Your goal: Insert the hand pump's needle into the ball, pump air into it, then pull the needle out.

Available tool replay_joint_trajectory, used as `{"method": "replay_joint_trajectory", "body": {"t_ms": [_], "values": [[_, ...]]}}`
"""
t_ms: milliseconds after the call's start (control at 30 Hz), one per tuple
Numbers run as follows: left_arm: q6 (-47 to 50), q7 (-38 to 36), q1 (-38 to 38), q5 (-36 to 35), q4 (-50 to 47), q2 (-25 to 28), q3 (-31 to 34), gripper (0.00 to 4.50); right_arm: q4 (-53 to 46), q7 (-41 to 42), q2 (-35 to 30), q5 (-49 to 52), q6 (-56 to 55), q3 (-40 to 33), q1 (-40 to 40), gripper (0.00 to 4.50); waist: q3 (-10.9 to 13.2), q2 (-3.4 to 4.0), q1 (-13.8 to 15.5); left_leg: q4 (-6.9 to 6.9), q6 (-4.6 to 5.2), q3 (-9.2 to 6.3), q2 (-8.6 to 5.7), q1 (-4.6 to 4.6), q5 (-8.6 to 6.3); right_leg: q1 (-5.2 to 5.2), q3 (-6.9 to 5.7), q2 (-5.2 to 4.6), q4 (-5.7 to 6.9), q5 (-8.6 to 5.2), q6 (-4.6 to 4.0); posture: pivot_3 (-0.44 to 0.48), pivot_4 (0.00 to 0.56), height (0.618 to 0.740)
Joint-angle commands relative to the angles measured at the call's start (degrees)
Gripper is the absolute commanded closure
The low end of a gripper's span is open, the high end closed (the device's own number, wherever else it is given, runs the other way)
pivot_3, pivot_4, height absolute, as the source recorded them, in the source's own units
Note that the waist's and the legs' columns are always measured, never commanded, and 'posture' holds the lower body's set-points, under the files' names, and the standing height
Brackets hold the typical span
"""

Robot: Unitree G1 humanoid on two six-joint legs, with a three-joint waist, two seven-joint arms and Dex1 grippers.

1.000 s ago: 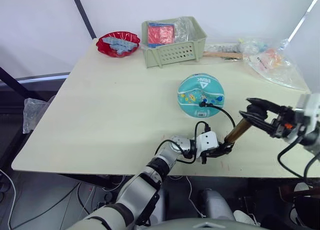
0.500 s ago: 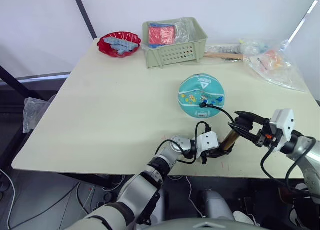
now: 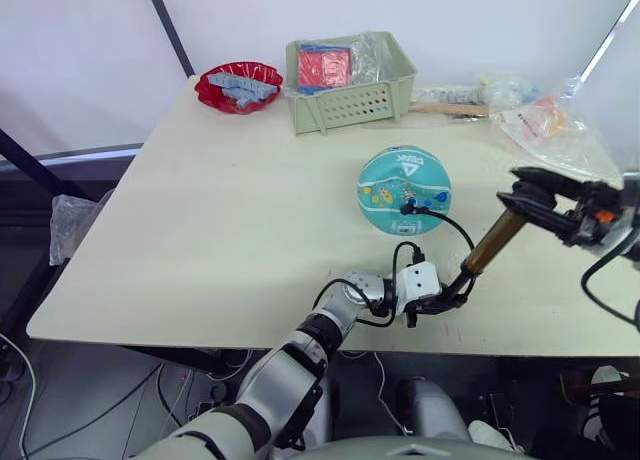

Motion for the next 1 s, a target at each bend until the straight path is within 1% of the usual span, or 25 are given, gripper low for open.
{"method": "replay_joint_trajectory", "body": {"t_ms": [33,133,233,333,400,467,500,667,767,867,1000], "values": [[1.2,-1.5,0.7,3.0,2.9,-0.1,-2.4,3.42,-1.1,-2.9,-3.2,4.7,1.2,-8.1,-5.6,2.85,0.1,0.04,0.0,0.0,0.0,-0.01,0.0,-0.01,0.0,-0.01,-0.01,-0.01,0.0,0.0,0.0,0.0,0.15,0.74],[1.3,-1.7,1.0,3.0,3.0,0.0,-2.4,3.42,-0.9,-3.0,-5.0,3.3,2.2,-8.2,-6.2,2.85,0.1,0.04,0.0,-0.01,0.0,-0.04,0.0,-0.04,0.0,-0.02,-0.05,0.0,0.0,0.0,0.0,0.0,0.15,0.74],[1.2,-1.8,1.7,3.1,2.9,0.0,-2.6,3.42,-1.4,-2.5,-3.9,1.1,1.5,-6.7,-3.8,2.85,0.1,0.05,0.0,-0.02,0.0,-0.01,0.0,-0.05,0.0,-0.04,-0.02,0.0,0.0,0.04,0.09,0.0,0.15,0.74],[1.5,-1.9,2.0,3.0,2.8,0.0,-2.6,3.42,-2.8,-2.3,-1.7,-0.6,0.6,-4.9,-0.8,2.85,0.0,0.02,0.1,-0.02,0.0,-0.06,0.01,-0.03,0.0,-0.02,-0.07,0.0,0.0,0.04,0.09,0.0,0.15,0.74],[1.4,-1.7,1.9,3.1,2.9,0.2,-2.6,3.42,-3.7,-2.5,0.1,-3.9,-0.7,-2.2,3.0,2.85,0.0,0.03,0.1,-0.02,0.0,-0.07,0.01,-0.02,0.0,-0.01,-0.07,0.01,0.0,0.04,0.09,0.0,0.15,0.74],[1.2,-1.5,1.7,3.4,3.1,0.4,-2.7,3.42,-4.1,-2.8,1.5,-6.2,-1.2,-0.2,6.5,2.85,-0.2,-0.3,0.1,-0.03,0.0,-0.07,0.02,0.02,0.0,0.04,-0.15,0.04,0.0,0.03,0.09,0.0,0.15,0.74],[1.1,-1.3,1.7,3.5,3.2,0.4,-2.8,3.42,-4.0,-3.3,2.5,-7.5,-2.3,0.5,7.6,2.85,-0.2,-0.32,0.0,-0.03,0.0,-0.08,0.04,0.01,0.0,0.05,-0.21,0.06,0.0,0.03,0.09,0.0,0.15,0.74],[1.2,-1.0,1.6,3.5,3.2,0.1,-2.6,3.42,-3.3,-6.1,9.7,-16.4,-9.4,8.8,14.0,2.85,-0.5,-0.58,-0.1,-0.03,0.0,-0.11,0.08,0.11,0.0,0.09,-0.14,0.06,0.0,-0.02,-0.01,0.0,0.15,0.74],[1.3,-0.9,1.7,3.6,3.4,0.1,-2.6,3.42,-1.2,-7.3,13.7,-22.2,-14.4,13.8,17.3,2.85,-0.6,-0.72,-0.1,-0.04,0.0,-0.11,0.08,0.11,0.0,0.09,-0.15,0.07,0.0,-0.03,0.0,0.0,0.15,0.74],[1.2,-1.0,2.0,3.7,3.3,0.1,-2.7,3.42,0.5,-7.2,15.7,-25.8,-18.2,16.5,19.7,2.85,-0.9,-0.78,-0.1,-0.07,-0.01,-0.11,0.09,0.15,-0.01,0.11,-0.13,0.1,0.0,-0.03,-0.01,0.0,0.15,0.74],[1.2,-1.3,2.1,3.9,3.2,0.2,-2.7,3.42,0.2,-7.1,17.1,-25.6,-20.0,16.7,19.7,2.85,-1.0,-0.74,-0.1,-0.09,-0.01,-0.11,0.1,0.26,-0.01,0.19,-0.13,0.1,0.0,-0.04,-0.02,0.0,0.15,0.74]]}}
